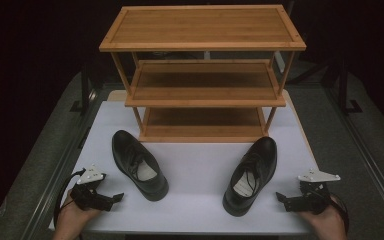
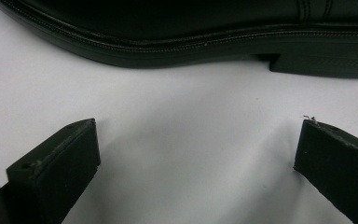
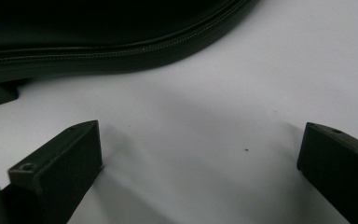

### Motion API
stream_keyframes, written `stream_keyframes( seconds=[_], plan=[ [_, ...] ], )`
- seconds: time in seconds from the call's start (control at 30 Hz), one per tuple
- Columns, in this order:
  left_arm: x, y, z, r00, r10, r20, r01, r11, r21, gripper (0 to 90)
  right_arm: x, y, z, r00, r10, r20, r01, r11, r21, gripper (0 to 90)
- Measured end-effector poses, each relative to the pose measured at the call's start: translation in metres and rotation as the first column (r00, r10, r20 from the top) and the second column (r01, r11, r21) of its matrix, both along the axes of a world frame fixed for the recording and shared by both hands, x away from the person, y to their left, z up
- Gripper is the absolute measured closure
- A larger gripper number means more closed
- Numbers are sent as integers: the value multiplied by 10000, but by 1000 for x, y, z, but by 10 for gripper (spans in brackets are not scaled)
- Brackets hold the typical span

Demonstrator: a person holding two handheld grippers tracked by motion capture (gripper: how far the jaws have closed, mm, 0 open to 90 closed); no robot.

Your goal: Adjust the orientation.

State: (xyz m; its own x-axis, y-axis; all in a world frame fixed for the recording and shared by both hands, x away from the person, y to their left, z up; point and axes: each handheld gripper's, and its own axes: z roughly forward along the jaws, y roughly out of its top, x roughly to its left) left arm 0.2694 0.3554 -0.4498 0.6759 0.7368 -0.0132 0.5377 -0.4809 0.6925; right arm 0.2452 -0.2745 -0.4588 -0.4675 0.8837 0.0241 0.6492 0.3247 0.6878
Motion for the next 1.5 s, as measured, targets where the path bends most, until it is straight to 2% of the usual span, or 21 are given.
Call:
stream_keyframes(
  seconds=[0.23, 0.3, 0.4, 0.47, 0.6, 0.77, 0.83, 1.0, 1.13, 1.2, 1.5],
  plan=[
    [0, 1, 1, 10000, 60, 27, -59, 10000, -39, 2, 0, 0, 0, 10000, -8, 21, 8, 10000, 3, 0],
    [-1, 2, 2, 9999, 93, 138, -93, 10000, 2, 31, 0, 0, 0, 10000, -9, 19, 9, 10000, -11, 0],
    [-1, 7, 6, 9995, 277, 171, -274, 9995, -186, 145, 0, 0, 0, 10000, -13, 10, 13, 10000, -15, 0],
    [0, 11, 10, 9983, 554, 164, -546, 9976, -434, 158, 0, 0, 0, 10000, -7, 10, 7, 10000, -25, 0],
    [2, 17, 21, 9964, 810, 264, -791, 9947, -663, 327, 0, 0, 0, 10000, -13, 22, 13, 10000, -22, 0],
    [8, 23, 33, 9951, 949, 287, -925, 9930, -737, 547, -1, 0, 0, 10000, -24, 29, 24, 10000, -17, 0],
    [11, 24, 38, 9945, 969, 388, -941, 9933, -673, 603, -1, 0, 0, 10000, -23, 28, 23, 10000, -14, 0],
    [24, 25, 47, 9949, 960, 323, -946, 9946, -420, 750, 0, 0, 0, 10000, -1, 62, 1, 10000, -30, 0],
    [33, 26, 54, 9943, 981, 420, -959, 9940, -520, 855, -1, 0, 0, 10000, -11, 49, 11, 10000, -17, 0],
    [38, 27, 57, 9943, 966, 443, -945, 9944, -475, 894, -1, 0, 0, 10000, -7, 56, 7, 10000, -21, 0],
    [64, 28, 74, 9920, 1013, 754, -989, 9945, -347, 899, -1, 0, 0, 10000, -7, 69, 7, 10000, -5, 0]
  ],
)
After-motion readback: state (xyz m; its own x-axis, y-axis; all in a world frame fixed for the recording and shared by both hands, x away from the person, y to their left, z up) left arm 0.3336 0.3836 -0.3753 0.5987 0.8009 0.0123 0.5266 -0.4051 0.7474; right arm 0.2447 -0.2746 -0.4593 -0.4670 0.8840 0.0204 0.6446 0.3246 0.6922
